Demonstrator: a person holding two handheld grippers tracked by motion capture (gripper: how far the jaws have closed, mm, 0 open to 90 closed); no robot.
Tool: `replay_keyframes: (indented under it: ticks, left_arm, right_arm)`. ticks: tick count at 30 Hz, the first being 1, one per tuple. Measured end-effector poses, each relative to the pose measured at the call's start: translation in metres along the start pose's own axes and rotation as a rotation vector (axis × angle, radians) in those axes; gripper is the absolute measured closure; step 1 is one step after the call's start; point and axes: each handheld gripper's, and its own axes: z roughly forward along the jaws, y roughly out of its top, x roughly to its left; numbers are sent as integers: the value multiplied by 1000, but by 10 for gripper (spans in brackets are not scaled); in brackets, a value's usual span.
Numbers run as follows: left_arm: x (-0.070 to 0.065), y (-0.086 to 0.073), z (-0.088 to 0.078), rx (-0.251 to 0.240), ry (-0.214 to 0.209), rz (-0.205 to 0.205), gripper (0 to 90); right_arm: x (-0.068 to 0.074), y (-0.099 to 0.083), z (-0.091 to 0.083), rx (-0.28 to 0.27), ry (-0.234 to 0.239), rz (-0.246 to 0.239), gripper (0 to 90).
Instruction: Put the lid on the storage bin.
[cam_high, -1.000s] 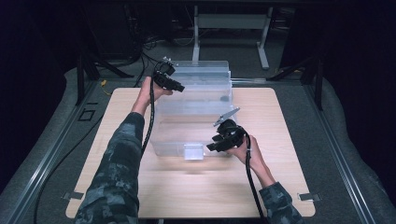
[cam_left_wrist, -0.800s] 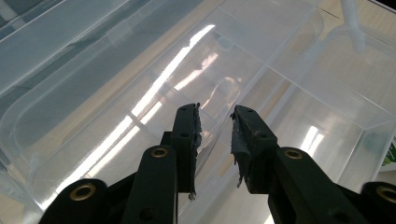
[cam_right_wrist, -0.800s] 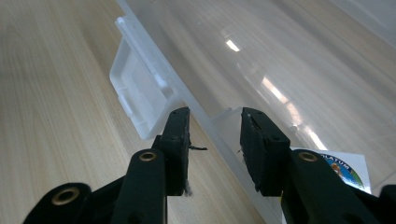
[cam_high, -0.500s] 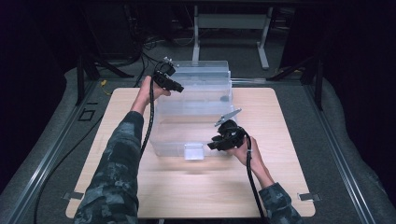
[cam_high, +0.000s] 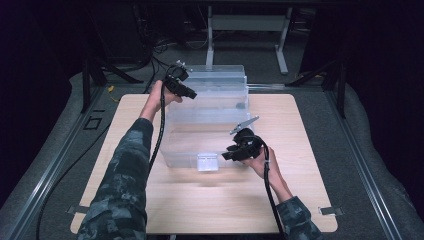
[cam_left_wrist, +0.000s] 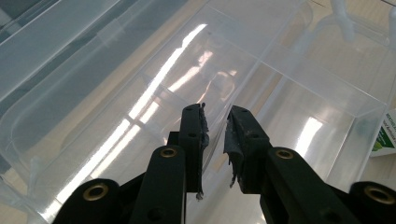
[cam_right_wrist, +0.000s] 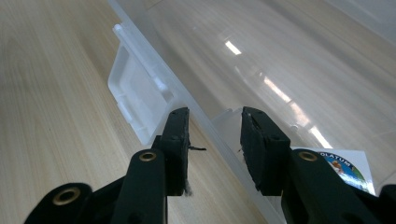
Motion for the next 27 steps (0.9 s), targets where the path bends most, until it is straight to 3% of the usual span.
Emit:
replay_keyframes:
  ticks: [14,15,16,17,18,19,20,21,27]
  left_arm:
    - [-6,4,-11,11,-41,8,779]
    - [-9,3,-13,5,-52,15,788]
    - [-9,3,-13,5,-52,15,788]
    - [-10,2,-14,8,-38,23,788]
    - [-11,2,-14,8,-36,23,788]
    - [-12,1,-16,3,-40,22,788]
    - [-12,1,-16,3,-40,22,789]
    - [-12,0,-16,0,-43,21,790]
    - [-17,0,-21,-3,-50,31,793]
  right_arm:
    - [3,0,2,-2,-26,27,609]
    - [3,-1,13,36,-43,26,613]
    - [3,-1,13,36,-43,26,613]
    - [6,-1,15,59,-87,4,611]
    - [7,-1,13,60,-94,10,612]
    - [4,-4,13,17,-37,19,611]
    - [4,-4,13,17,-37,19,611]
    - [6,-4,12,27,-68,16,610]
    - [6,-4,12,24,-73,23,606]
